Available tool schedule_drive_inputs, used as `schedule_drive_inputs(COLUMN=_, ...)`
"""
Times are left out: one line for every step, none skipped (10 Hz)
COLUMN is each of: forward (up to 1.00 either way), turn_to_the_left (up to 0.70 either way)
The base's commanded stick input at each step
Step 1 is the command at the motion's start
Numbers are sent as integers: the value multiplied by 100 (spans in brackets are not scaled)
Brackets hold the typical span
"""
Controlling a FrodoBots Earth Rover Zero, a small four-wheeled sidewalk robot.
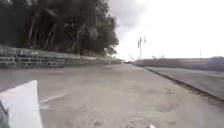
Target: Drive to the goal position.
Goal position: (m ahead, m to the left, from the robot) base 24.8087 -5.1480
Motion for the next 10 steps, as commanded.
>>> schedule_drive_inputs(forward=85, turn_to_the_left=0)
schedule_drive_inputs(forward=85, turn_to_the_left=0)
schedule_drive_inputs(forward=85, turn_to_the_left=0)
schedule_drive_inputs(forward=85, turn_to_the_left=0)
schedule_drive_inputs(forward=85, turn_to_the_left=0)
schedule_drive_inputs(forward=85, turn_to_the_left=0)
schedule_drive_inputs(forward=85, turn_to_the_left=0)
schedule_drive_inputs(forward=85, turn_to_the_left=0)
schedule_drive_inputs(forward=85, turn_to_the_left=0)
schedule_drive_inputs(forward=85, turn_to_the_left=0)
